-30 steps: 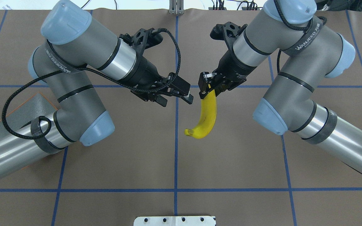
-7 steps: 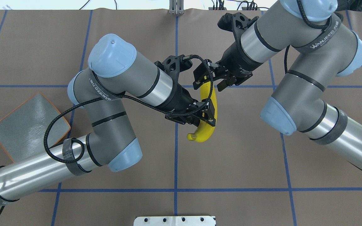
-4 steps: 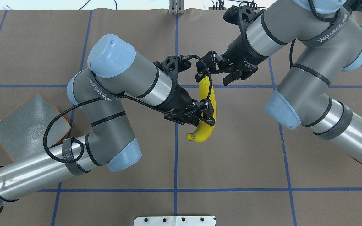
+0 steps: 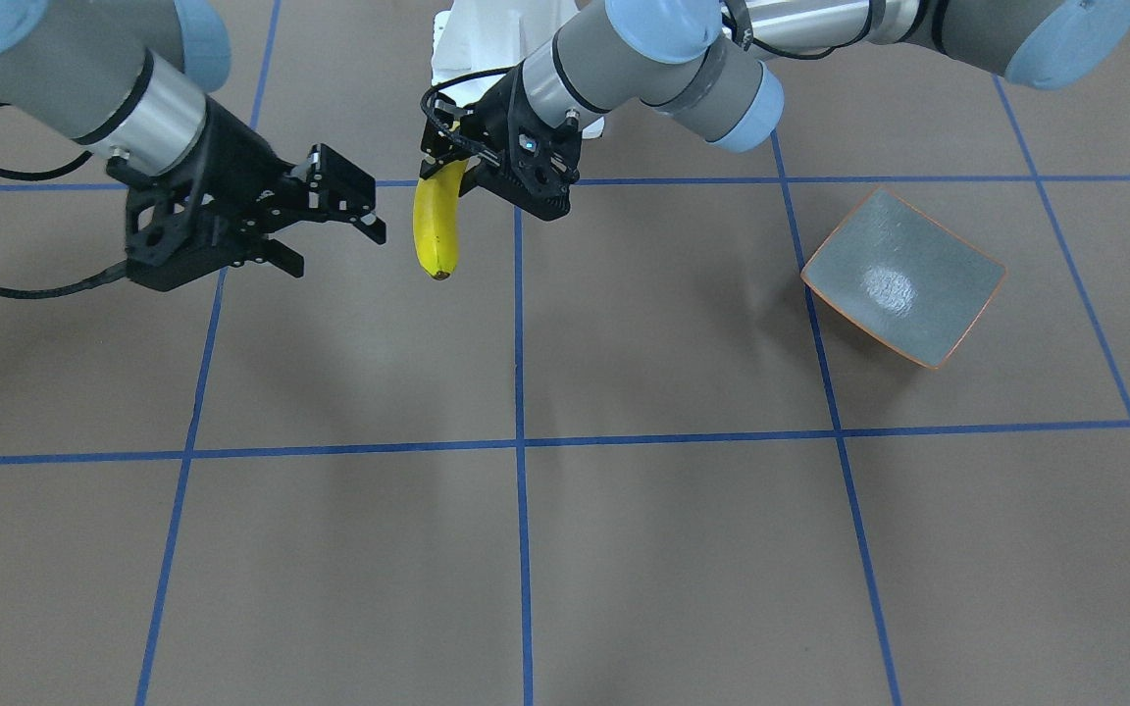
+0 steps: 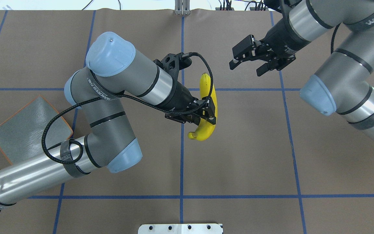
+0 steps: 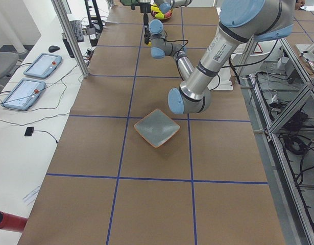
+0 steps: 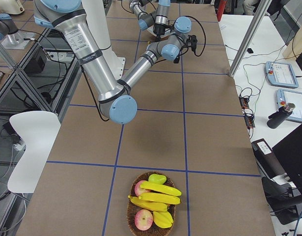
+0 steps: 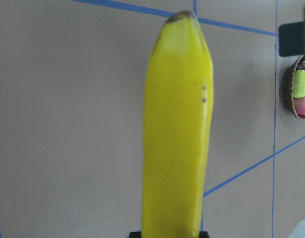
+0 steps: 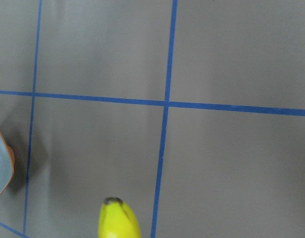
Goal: Transfer all bananas from basket to plate
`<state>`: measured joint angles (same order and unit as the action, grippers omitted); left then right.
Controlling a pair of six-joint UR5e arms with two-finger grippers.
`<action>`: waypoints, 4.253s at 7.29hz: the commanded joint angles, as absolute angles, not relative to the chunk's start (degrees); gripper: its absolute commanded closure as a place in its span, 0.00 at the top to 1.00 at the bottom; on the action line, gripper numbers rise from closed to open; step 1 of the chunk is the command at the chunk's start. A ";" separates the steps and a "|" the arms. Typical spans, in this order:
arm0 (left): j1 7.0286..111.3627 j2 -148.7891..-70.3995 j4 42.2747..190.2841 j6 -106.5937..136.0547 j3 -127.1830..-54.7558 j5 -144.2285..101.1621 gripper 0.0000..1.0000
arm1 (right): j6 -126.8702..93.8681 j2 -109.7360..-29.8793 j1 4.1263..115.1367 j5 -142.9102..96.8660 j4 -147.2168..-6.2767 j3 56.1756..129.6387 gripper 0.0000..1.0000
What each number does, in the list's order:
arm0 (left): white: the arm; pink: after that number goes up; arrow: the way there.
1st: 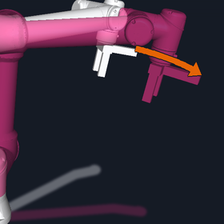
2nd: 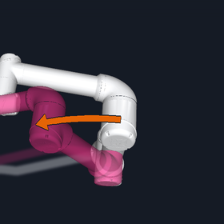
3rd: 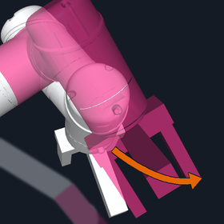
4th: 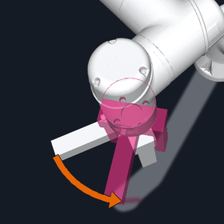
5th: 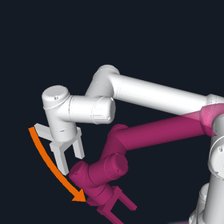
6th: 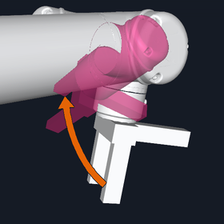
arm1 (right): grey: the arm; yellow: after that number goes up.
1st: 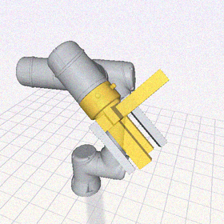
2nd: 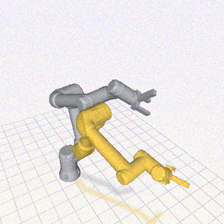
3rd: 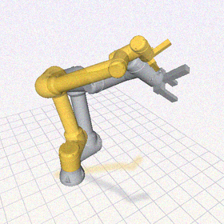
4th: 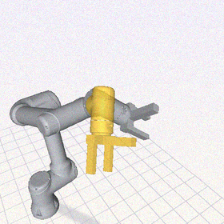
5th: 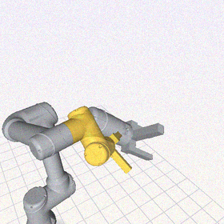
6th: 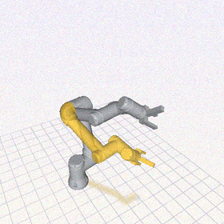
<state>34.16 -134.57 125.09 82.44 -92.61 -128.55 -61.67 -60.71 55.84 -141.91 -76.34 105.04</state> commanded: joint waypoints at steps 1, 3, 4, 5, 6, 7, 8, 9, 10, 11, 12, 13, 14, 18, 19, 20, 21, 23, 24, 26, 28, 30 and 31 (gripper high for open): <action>37.86 -129.15 122.62 83.23 -94.38 -125.95 0.00 | -59.69 -65.89 59.41 -143.44 -76.38 105.03 1.00; 44.62 -120.62 116.50 82.10 -100.69 -125.86 0.00 | -51.64 -69.94 61.95 -139.86 -76.46 104.77 1.00; 46.13 -117.37 109.41 77.74 -105.16 -124.99 0.00 | -47.85 -71.70 61.88 -136.79 -76.81 104.16 1.00; 46.14 -113.85 100.46 70.21 -110.43 -122.72 0.00 | -47.20 -72.07 61.96 -134.41 -76.90 102.67 1.00; 45.97 -108.77 92.98 63.79 -116.05 -121.74 0.00 | -46.15 -72.77 61.96 -132.82 -76.99 101.79 1.00; 45.88 -103.85 88.20 57.89 -119.76 -121.73 0.00 | -44.23 -73.73 61.96 -132.63 -76.99 100.65 1.00; 45.70 -97.36 87.63 55.66 -121.62 -121.12 0.00 | -43.43 -74.44 62.14 -132.37 -76.99 100.29 1.00; 44.40 -92.77 87.54 53.89 -122.16 -119.63 0.00 | -43.33 -74.97 62.14 -130.80 -76.99 100.28 1.00; 42.64 -90.38 87.45 53.36 -121.91 -118.66 0.00 | -43.33 -75.23 62.05 -130.26 -76.99 100.28 1.00; 42.54 -89.05 87.36 53.26 -121.30 -118.57 0.00 | -43.33 -75.23 62.05 -130.25 -76.99 100.20 1.00; 42.19 -89.38 87.36 51.61 -118.68 -118.48 0.00 | -43.33 -75.15 62.05 -130.34 -76.99 100.02 1.00; 41.75 -90.43 87.45 51.24 -115.26 -118.30 0.00 | -43.33 -74.97 62.14 -130.34 -76.91 100.02 1.00; 41.75 -91.31 87.71 50.89 -113.66 -116.82 0.00 | -43.33 -74.97 62.23 -130.25 -76.90 100.02 1.00; 42.19 -91.14 87.80 45.97 -111.89 -115.23 0.00 | -43.33 -74.97 62.49 -130.34 -76.90 100.02 1.00; 42.45 -91.14 88.06 45.71 -111.80 -115.22 0.81 | -43.33 -74.97 62.49 -130.43 -76.90 100.02 1.00; 44.45 -91.14 88.15 44.83 -112.75 -115.22 1.00 | -43.24 -75.06 62.58 -130.34 -76.90 99.93 1.00; 48.04 -90.62 87.81 39.78 -114.68 -115.75 1.00 | -43.07 -75.06 63.71 -130.25 -77.08 99.84 1.00; 55.86 -90.79 87.28 32.54 -114.70 -118.29 1.00 | -34.07 -75.41 66.17 -130.25 -78.56 97.31 1.00; 59.64 -91.23 86.14 31.56 -114.52 -120.74 1.00 | -26.44 -77.93 68.70 -129.99 -81.01 97.21 1.00; 62.40 -95.26 82.63 31.64 -114.78 -124.62 1.00 | -8.35 -84.87 77.12 -129.99 -82.18 95.73 1.00; 62.23 -95.80 82.62 32.25 -114.61 -124.80 1.00 | 0.41 -86.39 85.57 -130.34 -82.70 90.56 1.00; 62.23 -95.98 83.05 32.52 -114.17 -124.80 1.00 | 2.97 -86.40 87.27 -128.34 -82.62 85.79 1.00; 62.14 -96.06 83.32 32.52 -113.91 -124.80 1.00 | 2.99 -86.66 87.28 -125.54 -82.70 85.96 1.00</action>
